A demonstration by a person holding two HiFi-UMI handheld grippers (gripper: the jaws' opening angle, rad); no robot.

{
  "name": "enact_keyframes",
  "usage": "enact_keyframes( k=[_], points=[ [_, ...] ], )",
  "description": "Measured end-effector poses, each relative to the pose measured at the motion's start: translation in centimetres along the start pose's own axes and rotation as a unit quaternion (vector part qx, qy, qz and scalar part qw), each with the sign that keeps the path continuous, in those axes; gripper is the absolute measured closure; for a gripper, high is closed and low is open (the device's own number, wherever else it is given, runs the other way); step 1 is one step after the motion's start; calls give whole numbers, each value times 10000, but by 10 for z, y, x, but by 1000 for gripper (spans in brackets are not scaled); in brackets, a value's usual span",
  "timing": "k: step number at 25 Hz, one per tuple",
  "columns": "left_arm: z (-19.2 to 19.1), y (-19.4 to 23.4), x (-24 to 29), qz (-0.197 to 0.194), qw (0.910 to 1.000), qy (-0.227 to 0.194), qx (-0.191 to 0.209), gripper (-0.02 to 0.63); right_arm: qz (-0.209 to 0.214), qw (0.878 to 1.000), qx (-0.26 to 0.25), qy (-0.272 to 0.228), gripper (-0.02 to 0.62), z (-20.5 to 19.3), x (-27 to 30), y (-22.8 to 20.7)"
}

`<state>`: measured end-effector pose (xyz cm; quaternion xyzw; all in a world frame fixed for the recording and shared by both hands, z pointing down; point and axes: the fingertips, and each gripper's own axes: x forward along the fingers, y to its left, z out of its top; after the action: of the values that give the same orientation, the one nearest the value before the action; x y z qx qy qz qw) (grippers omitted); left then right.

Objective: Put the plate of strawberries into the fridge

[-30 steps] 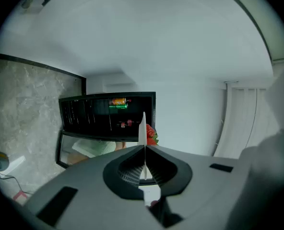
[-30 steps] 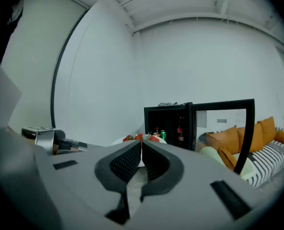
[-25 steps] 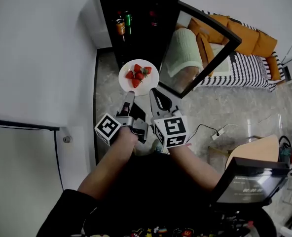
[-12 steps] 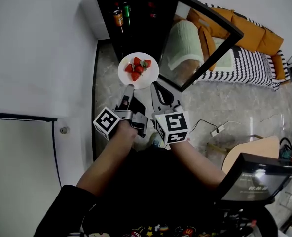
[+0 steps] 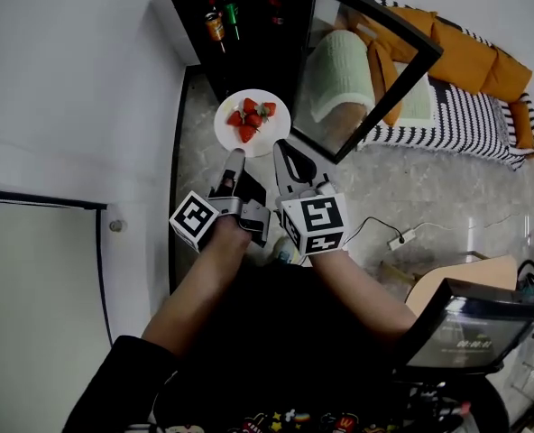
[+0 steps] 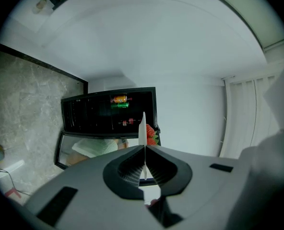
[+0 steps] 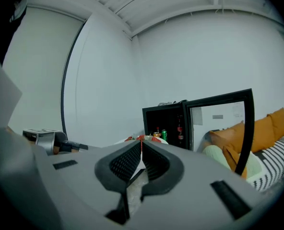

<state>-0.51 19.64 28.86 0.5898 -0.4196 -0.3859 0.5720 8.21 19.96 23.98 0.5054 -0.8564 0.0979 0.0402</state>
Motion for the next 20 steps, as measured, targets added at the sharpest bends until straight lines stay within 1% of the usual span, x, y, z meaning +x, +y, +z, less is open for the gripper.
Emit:
enact_keyframes(
  k=[6, 12, 16, 20],
  points=[
    [0, -5, 3, -84, 10000, -36, -22, 595, 104, 9999, -33, -31, 583, 8, 5, 0],
    [1, 4, 9, -120, 9998, -102, -127, 595, 207, 9998, -66, 36, 583, 0, 14, -4],
    [4, 15, 6, -40, 9999, -110, 9, 595, 295, 9994, -171, -25, 583, -3, 12, -1],
    [3, 19, 8, -193, 9998, -109, 24, 595, 282, 9994, -206, -85, 583, -10, 13, -3]
  ],
)
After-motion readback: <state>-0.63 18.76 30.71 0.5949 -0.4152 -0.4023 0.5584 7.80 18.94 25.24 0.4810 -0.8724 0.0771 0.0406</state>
